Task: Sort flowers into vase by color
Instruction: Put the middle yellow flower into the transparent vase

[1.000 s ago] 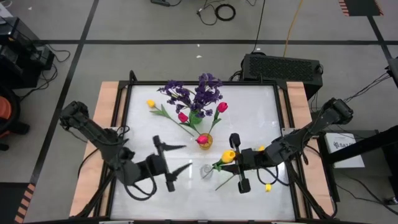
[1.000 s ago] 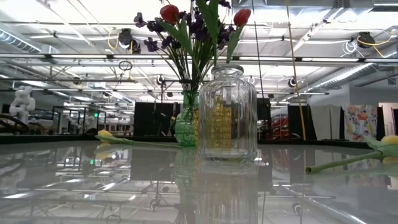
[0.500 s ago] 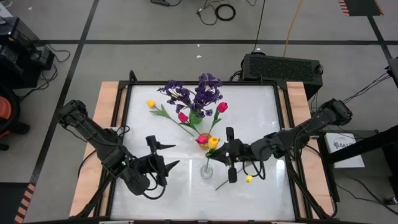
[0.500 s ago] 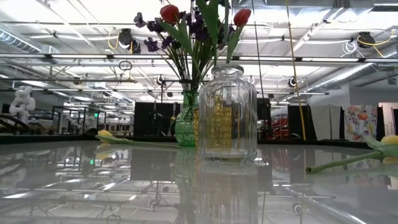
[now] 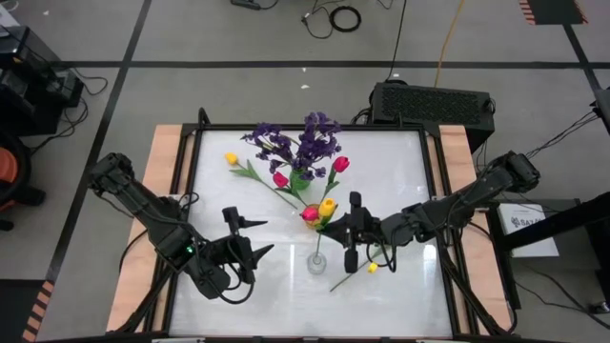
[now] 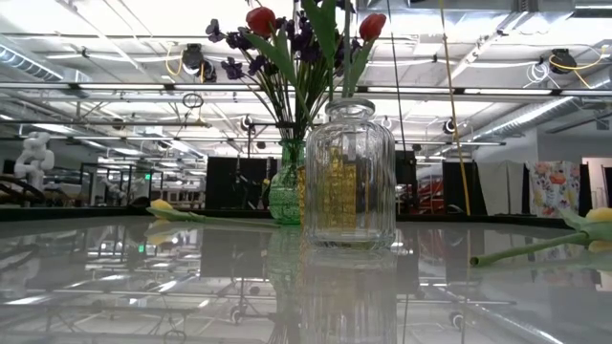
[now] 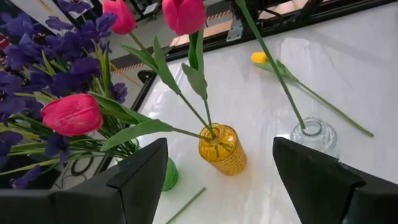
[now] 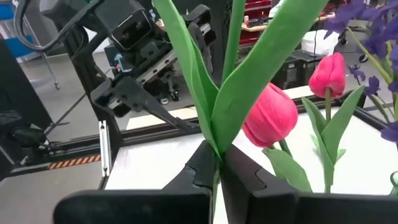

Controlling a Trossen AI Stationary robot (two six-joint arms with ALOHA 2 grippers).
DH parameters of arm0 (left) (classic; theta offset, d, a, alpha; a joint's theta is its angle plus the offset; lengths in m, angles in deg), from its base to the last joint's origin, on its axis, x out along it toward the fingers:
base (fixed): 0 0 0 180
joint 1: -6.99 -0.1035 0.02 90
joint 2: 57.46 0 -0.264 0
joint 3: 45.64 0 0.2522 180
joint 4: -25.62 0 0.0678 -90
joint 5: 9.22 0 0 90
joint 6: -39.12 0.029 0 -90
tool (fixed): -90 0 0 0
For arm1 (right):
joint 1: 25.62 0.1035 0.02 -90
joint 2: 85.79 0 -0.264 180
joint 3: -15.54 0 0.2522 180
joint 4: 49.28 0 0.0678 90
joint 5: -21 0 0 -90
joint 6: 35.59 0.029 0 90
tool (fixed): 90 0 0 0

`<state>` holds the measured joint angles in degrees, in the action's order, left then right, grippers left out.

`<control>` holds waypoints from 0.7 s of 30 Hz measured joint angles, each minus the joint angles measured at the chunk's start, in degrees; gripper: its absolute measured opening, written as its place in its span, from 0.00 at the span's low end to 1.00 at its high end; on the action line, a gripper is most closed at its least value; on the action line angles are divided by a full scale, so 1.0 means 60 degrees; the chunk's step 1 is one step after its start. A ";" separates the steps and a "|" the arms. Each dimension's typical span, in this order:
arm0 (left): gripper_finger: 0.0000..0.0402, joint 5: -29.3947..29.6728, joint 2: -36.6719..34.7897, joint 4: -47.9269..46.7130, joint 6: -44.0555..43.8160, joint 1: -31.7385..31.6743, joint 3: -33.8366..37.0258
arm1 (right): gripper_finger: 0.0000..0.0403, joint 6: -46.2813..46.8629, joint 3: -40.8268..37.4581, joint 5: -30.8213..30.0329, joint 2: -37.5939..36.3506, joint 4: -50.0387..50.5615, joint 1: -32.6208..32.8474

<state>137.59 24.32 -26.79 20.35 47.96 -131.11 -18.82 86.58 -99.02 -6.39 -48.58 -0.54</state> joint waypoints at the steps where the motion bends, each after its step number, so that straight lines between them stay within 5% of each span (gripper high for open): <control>1: 0.74 0.0000 0.0000 0.0003 0.0000 0.0000 0.0000 | 0.01 0.0069 0.0000 0.0000 0.0000 0.0021 0.0000; 21: 0.74 -0.0004 0.0000 0.0093 -0.0573 0.0007 0.0000 | 0.01 0.1095 0.0000 0.0055 0.1006 0.0077 0.0000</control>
<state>137.57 24.32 -26.23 16.91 48.01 -131.11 -12.25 86.58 -98.70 -0.36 -48.11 -0.54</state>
